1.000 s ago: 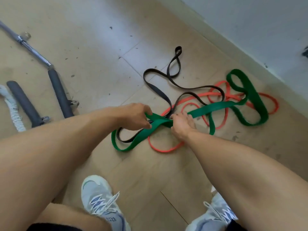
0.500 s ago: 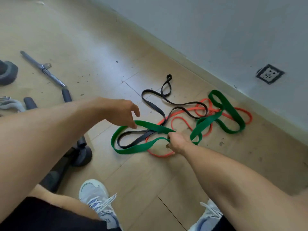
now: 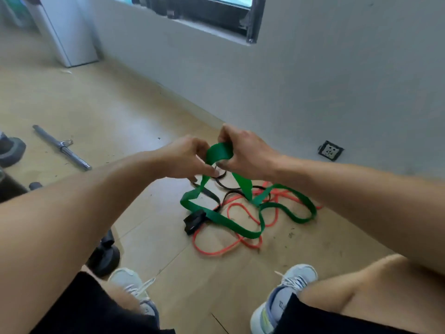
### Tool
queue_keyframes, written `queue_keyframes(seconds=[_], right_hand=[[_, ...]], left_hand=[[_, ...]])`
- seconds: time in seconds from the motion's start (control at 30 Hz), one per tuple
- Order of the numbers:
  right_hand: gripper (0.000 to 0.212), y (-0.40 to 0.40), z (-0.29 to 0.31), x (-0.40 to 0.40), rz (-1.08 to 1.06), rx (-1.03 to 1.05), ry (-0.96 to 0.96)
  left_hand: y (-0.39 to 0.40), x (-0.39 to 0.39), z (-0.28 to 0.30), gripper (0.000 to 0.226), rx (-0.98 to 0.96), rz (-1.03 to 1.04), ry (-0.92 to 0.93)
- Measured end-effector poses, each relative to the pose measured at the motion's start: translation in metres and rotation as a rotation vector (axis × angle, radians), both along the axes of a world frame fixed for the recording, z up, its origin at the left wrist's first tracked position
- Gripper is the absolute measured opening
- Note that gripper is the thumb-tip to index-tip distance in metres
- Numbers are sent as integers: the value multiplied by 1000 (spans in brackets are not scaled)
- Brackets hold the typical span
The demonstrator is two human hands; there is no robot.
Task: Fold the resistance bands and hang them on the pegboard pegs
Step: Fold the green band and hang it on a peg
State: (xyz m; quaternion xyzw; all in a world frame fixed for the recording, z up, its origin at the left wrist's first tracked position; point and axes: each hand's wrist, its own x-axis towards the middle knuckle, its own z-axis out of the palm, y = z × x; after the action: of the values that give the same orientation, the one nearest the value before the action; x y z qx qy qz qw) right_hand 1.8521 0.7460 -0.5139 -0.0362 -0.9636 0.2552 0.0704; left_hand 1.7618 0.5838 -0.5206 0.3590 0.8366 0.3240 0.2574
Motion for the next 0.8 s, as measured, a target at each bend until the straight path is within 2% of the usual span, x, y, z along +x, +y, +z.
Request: queue_keyframes(seconds=[0.07, 0.13, 0.23, 0.3, 0.37, 0.47, 0.57, 0.63, 0.7, 0.8], right_hand=[[37, 6, -3, -1, -17, -67, -1], [43, 17, -17, -5, -22, -227, -107], [74, 33, -45, -7, 52, -393, -328], [99, 35, -57, -6, 55, -357, -351], [110, 33, -64, -8, 15, -291, -314], [99, 25, -64, -14, 40, -286, -324], [55, 16, -61, -16, 40, -368, -313], [30, 16, -67, -18, 3, -461, -301], [19, 22, -80, -18, -24, -491, -338], [19, 33, -98, -10, -39, -343, -439]], left_hand=[[4, -4, 8, 17, 23, 27, 146], [3, -6, 13, 13, 122, 52, 157], [-1, -4, 25, 14, 312, 85, 0], [-2, -3, 35, 18, 462, 74, -134], [1, -1, 44, 21, 559, 28, -221], [8, 5, 51, 20, 652, -20, -348], [10, 3, 54, 18, 769, 21, -580], [5, -3, 55, 12, 854, 130, -665], [-1, -12, 59, 7, 978, 274, -714], [-11, -26, 71, 24, 1176, 434, -733]])
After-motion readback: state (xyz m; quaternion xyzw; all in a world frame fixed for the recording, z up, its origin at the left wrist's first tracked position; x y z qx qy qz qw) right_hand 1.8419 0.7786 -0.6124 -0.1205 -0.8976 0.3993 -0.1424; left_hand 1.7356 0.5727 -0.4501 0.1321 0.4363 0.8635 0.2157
